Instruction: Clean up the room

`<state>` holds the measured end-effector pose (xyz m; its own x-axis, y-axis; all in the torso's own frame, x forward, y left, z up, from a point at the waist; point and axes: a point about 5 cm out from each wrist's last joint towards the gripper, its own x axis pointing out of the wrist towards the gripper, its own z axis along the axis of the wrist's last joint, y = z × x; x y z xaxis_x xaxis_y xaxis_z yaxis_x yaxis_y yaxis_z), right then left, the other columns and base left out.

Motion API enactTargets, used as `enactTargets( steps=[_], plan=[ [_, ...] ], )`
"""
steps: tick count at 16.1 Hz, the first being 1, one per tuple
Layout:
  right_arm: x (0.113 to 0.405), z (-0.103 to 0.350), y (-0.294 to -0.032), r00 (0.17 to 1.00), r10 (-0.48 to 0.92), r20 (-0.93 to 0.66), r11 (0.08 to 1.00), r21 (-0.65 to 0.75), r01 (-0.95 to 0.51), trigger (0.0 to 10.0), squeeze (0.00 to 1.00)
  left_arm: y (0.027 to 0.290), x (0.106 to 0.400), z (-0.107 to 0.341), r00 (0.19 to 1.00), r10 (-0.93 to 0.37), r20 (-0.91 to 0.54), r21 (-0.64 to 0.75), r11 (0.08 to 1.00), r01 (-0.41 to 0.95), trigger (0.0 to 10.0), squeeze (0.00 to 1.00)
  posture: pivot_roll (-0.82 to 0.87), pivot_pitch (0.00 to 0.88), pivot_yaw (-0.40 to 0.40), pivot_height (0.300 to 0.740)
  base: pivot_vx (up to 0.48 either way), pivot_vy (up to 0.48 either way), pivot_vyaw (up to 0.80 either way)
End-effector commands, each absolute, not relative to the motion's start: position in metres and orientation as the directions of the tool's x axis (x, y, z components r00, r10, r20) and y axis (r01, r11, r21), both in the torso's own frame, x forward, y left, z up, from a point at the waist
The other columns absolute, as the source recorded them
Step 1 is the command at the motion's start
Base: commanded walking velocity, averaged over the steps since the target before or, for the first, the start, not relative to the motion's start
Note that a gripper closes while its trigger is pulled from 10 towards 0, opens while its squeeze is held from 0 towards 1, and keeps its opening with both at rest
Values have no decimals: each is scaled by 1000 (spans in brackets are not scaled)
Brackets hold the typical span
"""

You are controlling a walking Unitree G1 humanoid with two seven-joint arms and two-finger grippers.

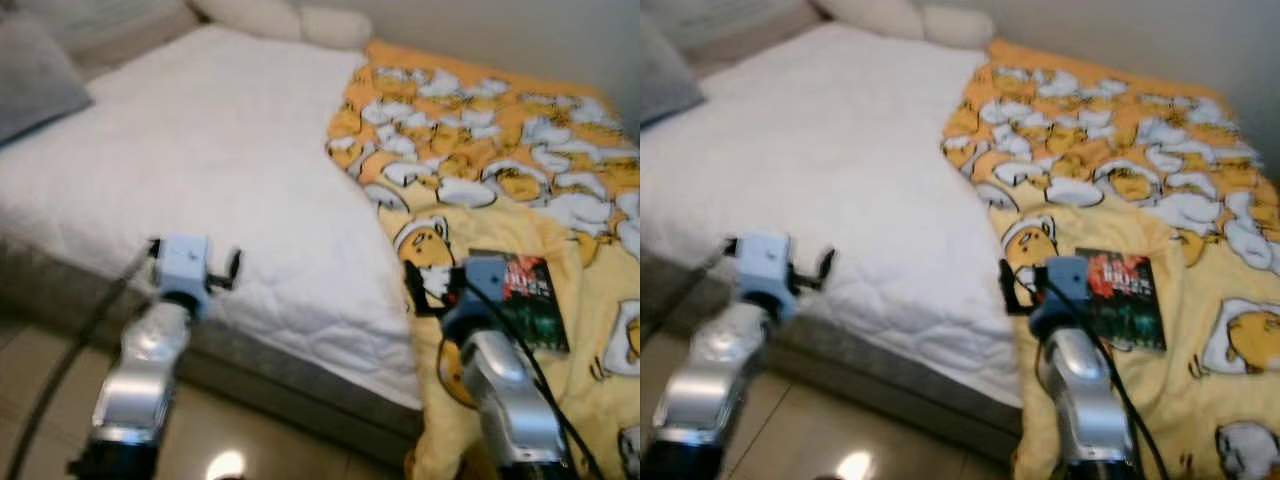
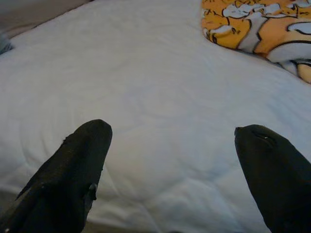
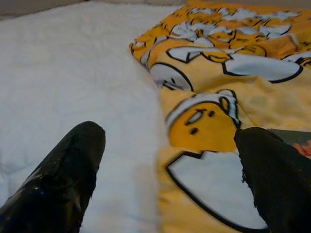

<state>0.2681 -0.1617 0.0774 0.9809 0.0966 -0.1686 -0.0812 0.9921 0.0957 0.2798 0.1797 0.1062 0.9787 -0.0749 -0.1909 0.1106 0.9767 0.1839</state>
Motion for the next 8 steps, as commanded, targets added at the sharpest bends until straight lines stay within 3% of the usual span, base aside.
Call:
enactTargets(
  steps=[1, 6, 8],
  plan=[
    [269, 80, -159, 981, 111, -157, 990, 107, -95, 10000, 1000, 184, 281, 112, 982, -67, -175, 204, 973, 103, 10000, 1000, 2, 0, -35, 740, 0, -461, 788],
    [269, 79, -159, 980, 115, -160, 988, 116, -97, 10000, 1000, 183, 281, 111, 981, -76, -178, 209, 971, 113, 10000, 1000, 4, 0, -36, 740, 0, -461, 773],
    [268, 79, -160, 981, 110, -161, 986, 139, -88, 10000, 1000, 183, 281, 111, 981, -79, -179, 213, 970, 117, 10000, 1000, 4, 0, -35, 740, 0, -461, 0]
  ],
)
